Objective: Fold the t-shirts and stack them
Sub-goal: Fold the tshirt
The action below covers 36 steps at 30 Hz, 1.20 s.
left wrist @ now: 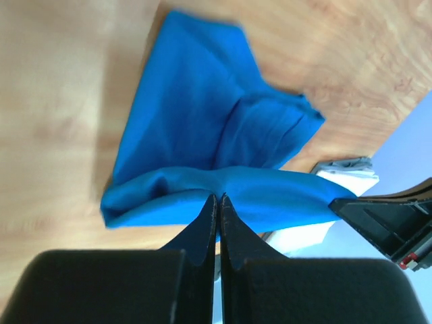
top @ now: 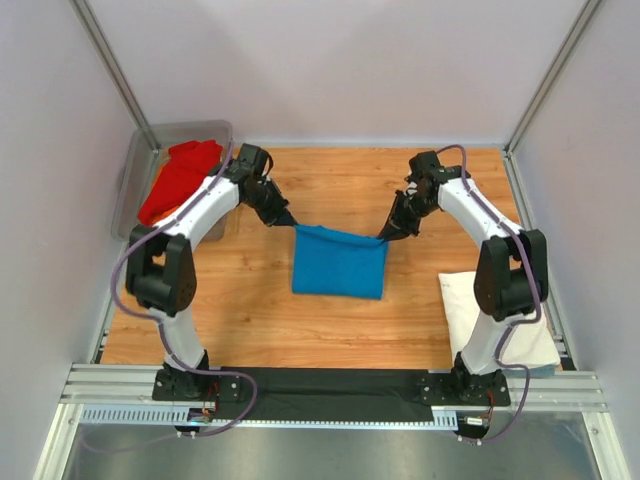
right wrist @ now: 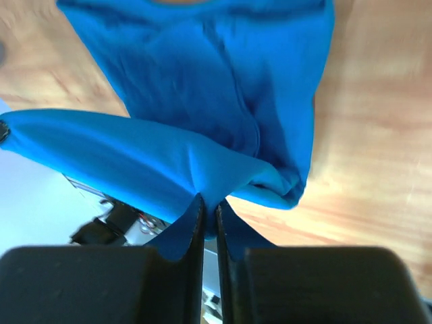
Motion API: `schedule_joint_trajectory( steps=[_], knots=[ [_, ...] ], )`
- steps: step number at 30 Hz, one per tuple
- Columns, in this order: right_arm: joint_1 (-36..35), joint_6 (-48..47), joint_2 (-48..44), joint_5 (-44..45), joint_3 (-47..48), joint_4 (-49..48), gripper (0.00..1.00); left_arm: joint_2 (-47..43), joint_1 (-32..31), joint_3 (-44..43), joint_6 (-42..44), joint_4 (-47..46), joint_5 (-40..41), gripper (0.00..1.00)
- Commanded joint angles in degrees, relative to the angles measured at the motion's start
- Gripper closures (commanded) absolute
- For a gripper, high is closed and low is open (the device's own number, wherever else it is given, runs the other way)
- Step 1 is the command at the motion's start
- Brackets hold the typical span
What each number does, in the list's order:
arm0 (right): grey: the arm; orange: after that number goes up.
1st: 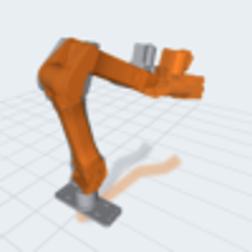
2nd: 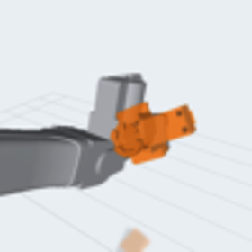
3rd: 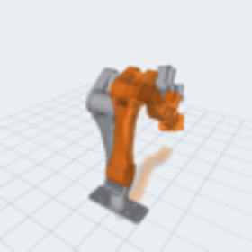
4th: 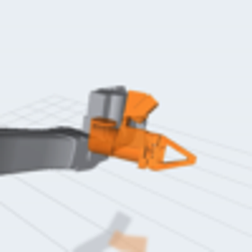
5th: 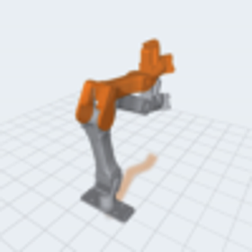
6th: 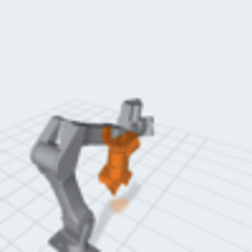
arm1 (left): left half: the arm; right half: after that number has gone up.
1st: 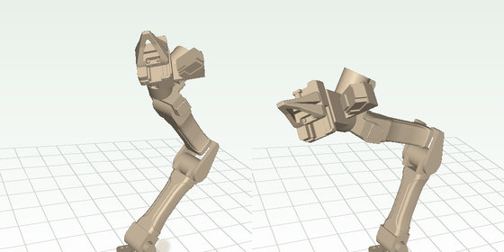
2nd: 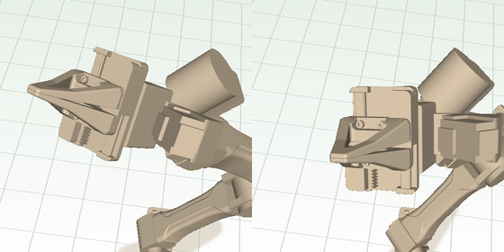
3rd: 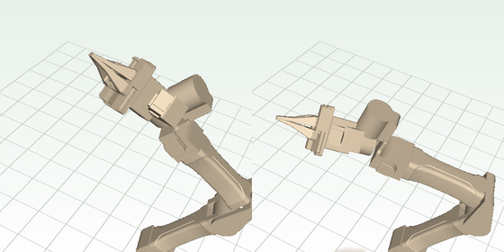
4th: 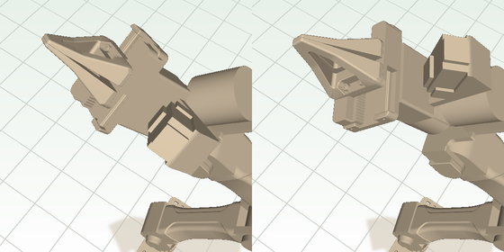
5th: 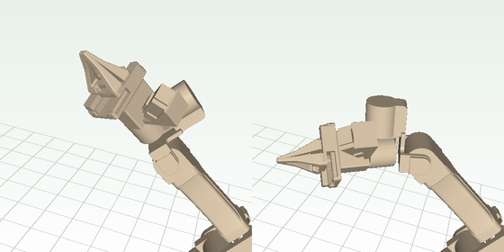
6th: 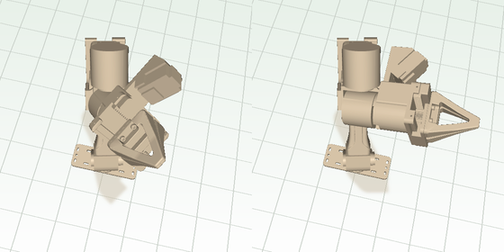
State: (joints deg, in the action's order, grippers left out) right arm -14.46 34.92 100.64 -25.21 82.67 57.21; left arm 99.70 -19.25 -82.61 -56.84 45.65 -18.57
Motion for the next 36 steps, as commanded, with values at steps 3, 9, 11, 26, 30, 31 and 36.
schedule_joint_trajectory(
  steps=[3, 9, 11, 26, 30, 31, 36],
  knots=[
    [6.5, -2.5, 13.9, -3.3, 11.0, -1.6, 0.80, 23.2, 1.9, -24.0, 11.4, 2.1, -7.8, 0.95],
    [9.9, -8.3, 23.5, 3.5, 30.9, 7.3, 0.36, 34.8, 3.8, -51.3, 20.4, 17.4, -0.3, 0.48],
    [9.9, -13.1, 22.6, 7.0, 34.0, 10.5, 0.32, 29.1, 4.0, -42.1, 23.0, 15.2, 2.6, 0.42],
    [3.1, -14.9, 0.9, -2.3, -7.0, -10.3, 0.31, 2.4, -1.5, 1.9, 33.2, -6.5, -5.5, 0.39],
    [3.3, -17.4, 3.8, 0.8, -6.0, -12.3, 0.29, 2.5, -1.5, 6.3, 35.9, -9.1, -6.0, 0.38],
    [3.4, -17.4, 5.6, 0.8, -5.6, -12.6, 0.29, 2.6, -1.5, 7.9, 36.6, -10.0, -6.5, 0.38],
    [3.4, -17.1, 9.5, -2.5, -3.3, -15.2, 0.27, 2.3, -1.5, 10.0, 38.0, -14.2, -6.6, 0.39]
  ],
)
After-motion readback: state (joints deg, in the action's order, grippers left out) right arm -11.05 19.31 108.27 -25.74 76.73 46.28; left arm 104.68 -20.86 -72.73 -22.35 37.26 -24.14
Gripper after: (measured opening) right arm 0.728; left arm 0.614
